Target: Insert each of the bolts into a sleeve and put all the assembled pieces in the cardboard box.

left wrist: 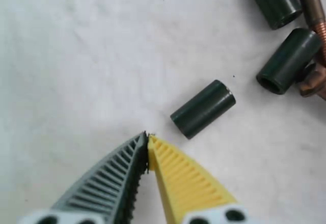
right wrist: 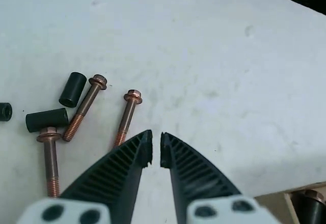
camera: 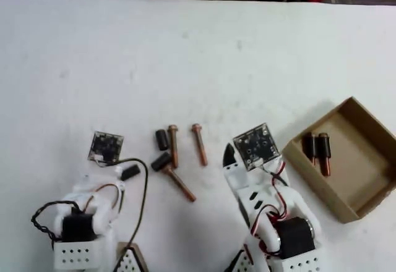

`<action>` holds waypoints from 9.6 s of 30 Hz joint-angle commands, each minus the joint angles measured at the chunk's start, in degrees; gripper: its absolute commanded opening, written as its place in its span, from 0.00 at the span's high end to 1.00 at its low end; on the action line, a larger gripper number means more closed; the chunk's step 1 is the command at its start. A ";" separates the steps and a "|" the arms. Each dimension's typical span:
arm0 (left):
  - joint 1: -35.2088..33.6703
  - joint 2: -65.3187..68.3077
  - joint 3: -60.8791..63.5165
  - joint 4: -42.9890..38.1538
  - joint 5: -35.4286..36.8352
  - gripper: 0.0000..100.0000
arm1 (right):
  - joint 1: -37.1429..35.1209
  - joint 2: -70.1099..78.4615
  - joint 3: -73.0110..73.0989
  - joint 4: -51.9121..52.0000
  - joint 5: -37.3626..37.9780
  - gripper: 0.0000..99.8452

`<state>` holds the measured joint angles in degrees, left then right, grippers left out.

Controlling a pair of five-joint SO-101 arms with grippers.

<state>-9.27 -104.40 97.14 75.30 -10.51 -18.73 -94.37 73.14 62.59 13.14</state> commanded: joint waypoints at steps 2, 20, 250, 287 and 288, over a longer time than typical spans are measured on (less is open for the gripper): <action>-0.48 -0.40 -0.09 -1.49 0.44 0.98 | 2.51 -0.48 -0.26 -1.19 0.62 0.98; -0.48 -0.40 -0.09 -1.49 0.44 0.98 | 2.77 -0.48 8.18 -5.67 8.26 0.98; -21.58 -0.40 -0.09 -14.68 -19.08 0.98 | -1.01 48.92 -65.67 32.31 0.70 0.98; -3.91 30.99 -41.05 5.98 -24.97 0.98 | 5.93 26.15 -9.85 -6.90 0.70 0.98; -2.51 33.63 -42.20 5.98 -23.91 0.98 | 5.93 25.54 -9.58 -6.90 0.70 0.98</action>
<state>-17.27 -82.15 61.63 81.45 -38.37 -13.01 -66.59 63.65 57.58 13.14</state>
